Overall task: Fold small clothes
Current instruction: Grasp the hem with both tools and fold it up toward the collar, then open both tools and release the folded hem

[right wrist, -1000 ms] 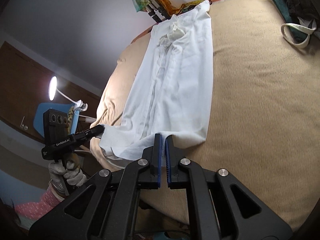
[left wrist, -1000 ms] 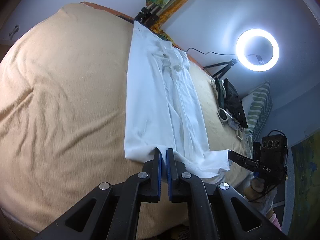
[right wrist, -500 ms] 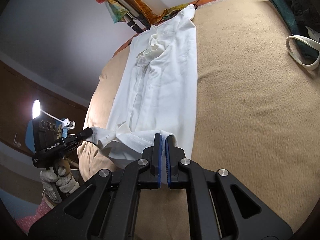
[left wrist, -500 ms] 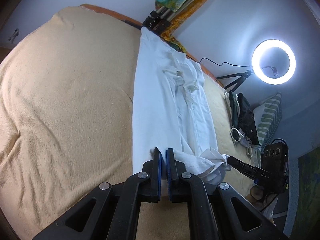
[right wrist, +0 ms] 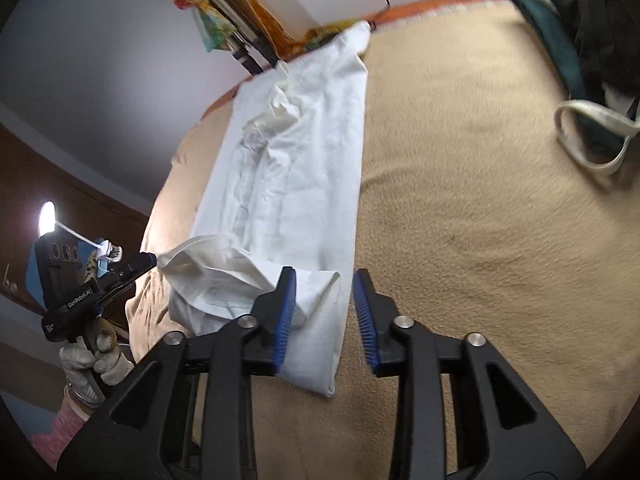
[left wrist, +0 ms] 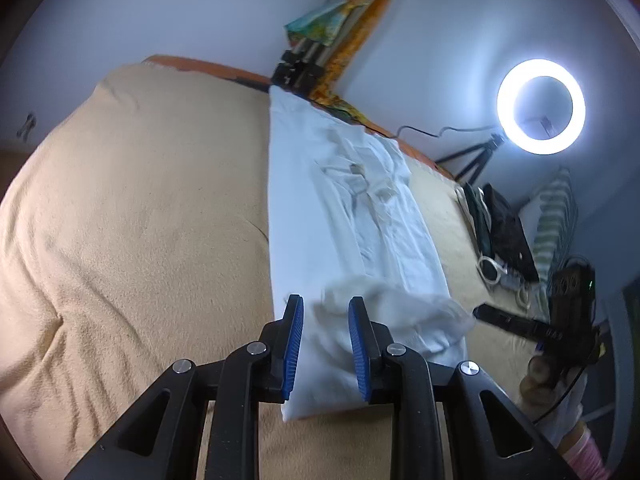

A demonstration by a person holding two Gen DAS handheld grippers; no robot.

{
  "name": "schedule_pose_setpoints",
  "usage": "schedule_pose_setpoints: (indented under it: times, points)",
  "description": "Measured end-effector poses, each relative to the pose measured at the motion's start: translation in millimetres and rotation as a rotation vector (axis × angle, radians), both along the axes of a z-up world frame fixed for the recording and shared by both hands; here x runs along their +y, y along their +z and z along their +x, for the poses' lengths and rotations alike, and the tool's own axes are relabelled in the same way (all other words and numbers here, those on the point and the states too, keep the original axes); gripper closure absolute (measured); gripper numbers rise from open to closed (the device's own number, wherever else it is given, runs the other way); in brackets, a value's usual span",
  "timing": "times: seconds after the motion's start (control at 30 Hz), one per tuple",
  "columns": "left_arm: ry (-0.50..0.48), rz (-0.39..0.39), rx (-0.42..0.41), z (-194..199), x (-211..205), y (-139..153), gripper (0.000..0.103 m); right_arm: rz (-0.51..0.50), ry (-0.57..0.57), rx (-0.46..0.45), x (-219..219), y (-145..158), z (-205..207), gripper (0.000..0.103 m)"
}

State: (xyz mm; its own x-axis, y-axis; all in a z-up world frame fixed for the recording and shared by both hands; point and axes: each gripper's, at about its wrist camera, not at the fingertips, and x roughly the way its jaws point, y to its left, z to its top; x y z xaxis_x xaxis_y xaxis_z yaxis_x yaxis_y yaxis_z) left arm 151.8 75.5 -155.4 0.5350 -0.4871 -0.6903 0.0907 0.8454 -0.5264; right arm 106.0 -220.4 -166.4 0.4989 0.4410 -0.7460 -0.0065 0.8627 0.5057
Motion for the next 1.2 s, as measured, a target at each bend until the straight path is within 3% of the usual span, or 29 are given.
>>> schedule_pose_setpoints:
  times: [0.13,0.23,0.43,0.57,0.77,0.9,0.93,1.1,1.2]
  points:
    - [-0.093,0.046,0.019,-16,-15,-4,0.082,0.008,0.100,-0.027,8,8,-13,0.072]
    - [-0.129,0.075,0.034,-20,-25,-10,0.082,-0.022,0.184,-0.017,24,3,-20,0.085]
    - [-0.137,0.084,0.059,-4,-36,-20,0.082,-0.062,0.260,0.016,49,-15,-5,0.086]
    - [-0.093,0.030,0.091,11,-29,-31,0.082,-0.059,0.223,-0.014,52,-15,19,0.086]
    - [0.021,0.100,0.028,20,-11,-26,0.070,-0.082,0.072,-0.089,26,-3,36,0.085]
    - [0.050,0.113,0.022,26,-3,-28,0.064,-0.089,0.077,-0.104,14,1,25,0.065]
    - [0.053,0.119,0.020,28,-3,-29,0.063,-0.095,0.076,-0.106,12,0,22,0.065]
    - [0.036,0.133,0.012,35,-13,-31,0.066,-0.114,0.067,-0.077,9,-10,25,0.065]
    - [0.020,0.153,0.003,37,-20,-30,0.079,-0.122,0.076,-0.072,12,-14,29,0.065]
